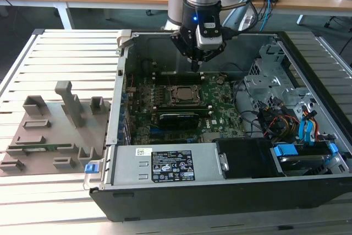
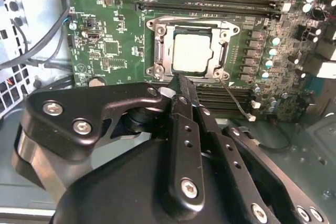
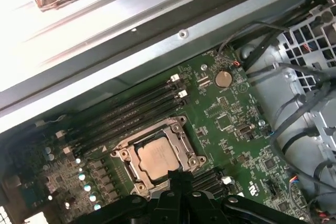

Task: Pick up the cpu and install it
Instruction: 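Install the first cpu locking lever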

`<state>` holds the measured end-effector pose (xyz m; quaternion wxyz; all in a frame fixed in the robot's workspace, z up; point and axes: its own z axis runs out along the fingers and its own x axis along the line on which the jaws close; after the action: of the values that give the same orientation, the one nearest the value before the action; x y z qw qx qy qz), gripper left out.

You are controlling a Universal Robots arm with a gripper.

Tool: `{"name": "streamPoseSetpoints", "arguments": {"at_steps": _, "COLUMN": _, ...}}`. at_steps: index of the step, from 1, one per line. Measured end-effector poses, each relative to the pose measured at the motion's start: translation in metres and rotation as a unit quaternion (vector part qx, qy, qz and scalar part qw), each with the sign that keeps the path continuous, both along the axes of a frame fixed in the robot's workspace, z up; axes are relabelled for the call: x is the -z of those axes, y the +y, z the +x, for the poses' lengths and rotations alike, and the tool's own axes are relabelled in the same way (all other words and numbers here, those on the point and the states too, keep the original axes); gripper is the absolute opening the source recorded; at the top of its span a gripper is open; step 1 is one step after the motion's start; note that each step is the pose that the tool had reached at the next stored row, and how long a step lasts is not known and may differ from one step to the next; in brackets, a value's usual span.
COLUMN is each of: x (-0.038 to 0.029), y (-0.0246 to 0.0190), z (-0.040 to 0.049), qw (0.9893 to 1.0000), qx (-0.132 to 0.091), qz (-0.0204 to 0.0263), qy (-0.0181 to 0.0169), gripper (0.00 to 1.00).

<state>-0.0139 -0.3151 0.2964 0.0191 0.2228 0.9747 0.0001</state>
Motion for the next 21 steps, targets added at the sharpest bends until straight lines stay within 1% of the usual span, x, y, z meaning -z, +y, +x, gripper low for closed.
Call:
{"name": "streamPoseSetpoints", "arguments": {"at_steps": 2, "x": 0.0000, "y": 0.0000, "z": 0.0000, "qw": 0.9999, "qx": -0.017, "qz": 0.0000, "qy": 0.0000, "gripper": 0.11}}
{"name": "streamPoseSetpoints", "arguments": {"at_steps": 6, "x": 0.0000, "y": 0.0000, "z": 0.0000, "qw": 0.9995, "qx": -0.033, "qz": 0.0000, "qy": 0.0000, "gripper": 0.11}}
{"name": "streamPoseSetpoints", "arguments": {"at_steps": 8, "x": 0.0000, "y": 0.0000, "z": 0.0000, "qw": 0.9991, "qx": -0.043, "qz": 0.0000, "qy": 0.0000, "gripper": 0.11}}
{"name": "streamPoseSetpoints", "arguments": {"at_steps": 11, "x": 0.0000, "y": 0.0000, "z": 0.0000, "qw": 0.9980, "qx": -0.063, "qz": 0.0000, "qy": 0.0000, "gripper": 0.11}}
{"name": "streamPoseSetpoints", "arguments": {"at_steps": 13, "x": 0.0000, "y": 0.0000, "z": 0.0000, "qw": 0.9976, "qx": -0.069, "qz": 0.0000, "qy": 0.0000, "gripper": 0.11}}
{"name": "streamPoseSetpoints", "arguments": {"at_steps": 15, "x": 0.0000, "y": 0.0000, "z": 0.0000, "qw": 0.9967, "qx": -0.081, "qz": 0.0000, "qy": 0.0000, "gripper": 0.11}}
{"name": "streamPoseSetpoints", "arguments": {"at_steps": 17, "x": 0.0000, "y": 0.0000, "z": 0.0000, "qw": 0.9955, "qx": -0.095, "qz": 0.0000, "qy": 0.0000, "gripper": 0.11}}
{"name": "streamPoseSetpoints", "arguments": {"at_steps": 18, "x": 0.0000, "y": 0.0000, "z": 0.0000, "qw": 0.9947, "qx": -0.103, "qz": 0.0000, "qy": 0.0000, "gripper": 0.11}}
{"name": "streamPoseSetpoints", "arguments": {"at_steps": 20, "x": 0.0000, "y": 0.0000, "z": 0.0000, "qw": 0.9938, "qx": -0.111, "qz": 0.0000, "qy": 0.0000, "gripper": 0.11}}
{"name": "streamPoseSetpoints", "arguments": {"at_steps": 21, "x": 0.0000, "y": 0.0000, "z": 0.0000, "qw": 0.9930, "qx": -0.118, "qz": 0.0000, "qy": 0.0000, "gripper": 0.11}}
